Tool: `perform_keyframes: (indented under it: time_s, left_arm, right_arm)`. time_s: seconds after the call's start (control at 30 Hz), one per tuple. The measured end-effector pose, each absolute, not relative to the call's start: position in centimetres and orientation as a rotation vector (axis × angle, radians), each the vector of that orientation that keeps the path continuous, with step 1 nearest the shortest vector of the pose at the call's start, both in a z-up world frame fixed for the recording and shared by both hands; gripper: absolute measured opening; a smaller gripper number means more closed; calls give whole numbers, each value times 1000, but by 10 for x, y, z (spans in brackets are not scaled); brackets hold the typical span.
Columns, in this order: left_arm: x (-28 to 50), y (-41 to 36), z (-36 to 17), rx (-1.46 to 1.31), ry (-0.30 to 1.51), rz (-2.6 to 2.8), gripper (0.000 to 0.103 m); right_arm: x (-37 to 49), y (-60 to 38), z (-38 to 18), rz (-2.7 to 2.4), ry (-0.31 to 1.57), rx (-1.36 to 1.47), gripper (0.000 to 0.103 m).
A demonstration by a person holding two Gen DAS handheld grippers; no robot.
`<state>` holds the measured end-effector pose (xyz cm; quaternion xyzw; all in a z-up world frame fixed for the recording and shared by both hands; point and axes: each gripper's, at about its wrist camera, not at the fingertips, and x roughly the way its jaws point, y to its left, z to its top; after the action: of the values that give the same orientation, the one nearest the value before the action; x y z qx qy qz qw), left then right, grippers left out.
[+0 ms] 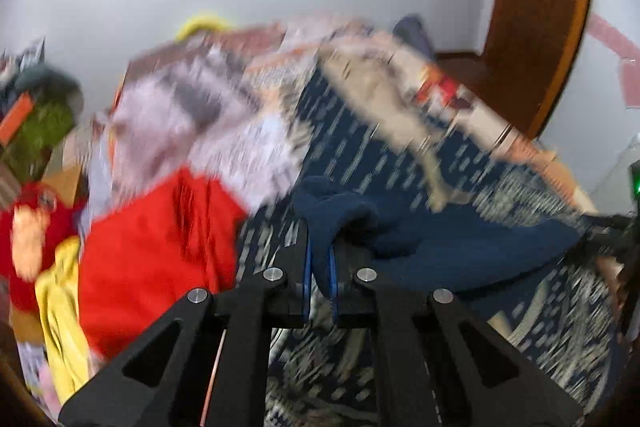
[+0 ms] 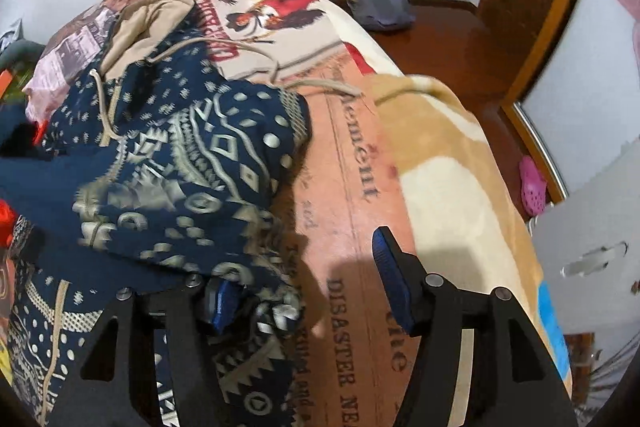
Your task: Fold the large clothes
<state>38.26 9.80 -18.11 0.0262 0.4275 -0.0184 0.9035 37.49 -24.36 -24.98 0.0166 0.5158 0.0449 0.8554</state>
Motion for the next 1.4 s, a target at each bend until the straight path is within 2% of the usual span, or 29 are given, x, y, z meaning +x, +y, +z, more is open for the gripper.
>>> perform_keyframes:
  time_s: [0.17,0.27,0.33,0.4,0.67,0.87,1.17,1.4]
  left_arm:
    - [363,127,-240,-28,1028,-3,11]
    - [347,140,-261,-74,1069,20,27]
    - [336,152,-266,-131,1060,36,43]
    - [327,164,-268,-193,1055,39,47]
    - [305,191,-267,-297,1028,140,51]
    - [295,192,-267,-174,1073,185,51]
    - [293,162,-211,54,964,138,52]
    - [327,126,-159,81,839,58,67]
  right_arm:
    - [365,-238,-254,67,1104,-19,57]
    - [367,-236,-256,62,1111,-46,58]
    - [368,-237,-257,64,1119,-40,58]
    - [370,-240,-258,66,1127,-27,59]
    - [372,-234,-261,54,1130,-51,59]
    - [368,-234,-256,62,1162,-50,59]
    - [342,-231,-210,131,1082,-80,59]
    - [340,-213,-155,200,917,-126,59]
